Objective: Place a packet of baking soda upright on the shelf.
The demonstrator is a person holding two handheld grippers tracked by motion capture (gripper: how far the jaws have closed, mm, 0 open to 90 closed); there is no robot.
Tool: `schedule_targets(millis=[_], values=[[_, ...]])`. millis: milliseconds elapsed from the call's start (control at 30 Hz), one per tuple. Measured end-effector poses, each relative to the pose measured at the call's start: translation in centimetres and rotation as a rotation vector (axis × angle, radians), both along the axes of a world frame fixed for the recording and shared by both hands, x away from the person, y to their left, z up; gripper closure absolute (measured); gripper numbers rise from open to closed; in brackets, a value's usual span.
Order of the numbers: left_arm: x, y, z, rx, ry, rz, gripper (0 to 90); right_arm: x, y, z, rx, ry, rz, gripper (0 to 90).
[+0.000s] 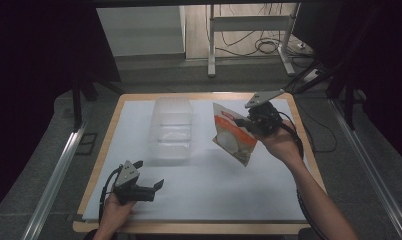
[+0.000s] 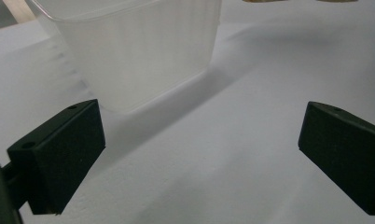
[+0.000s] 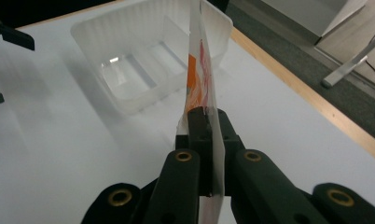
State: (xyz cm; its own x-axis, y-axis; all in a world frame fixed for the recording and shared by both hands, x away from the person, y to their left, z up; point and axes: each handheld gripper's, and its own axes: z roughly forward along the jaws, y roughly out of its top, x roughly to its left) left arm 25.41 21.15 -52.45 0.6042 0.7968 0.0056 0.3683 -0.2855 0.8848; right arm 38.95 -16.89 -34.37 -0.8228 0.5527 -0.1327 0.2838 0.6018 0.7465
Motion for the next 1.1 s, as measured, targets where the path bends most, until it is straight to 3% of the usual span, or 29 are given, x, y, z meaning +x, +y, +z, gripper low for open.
schedule_targets(millis=[433,1100], values=[[0.0,0.0,0.0,-0.002,-0.004,-0.003,0.6,3.2,4.5,1.8,0.001,-0.01,0.046,89.3],[0.0,0.0,0.0,-0.007,-0.003,-0.006,0.6,6.9,9.4,2.7,0.003,-0.027,0.071,89.3]])
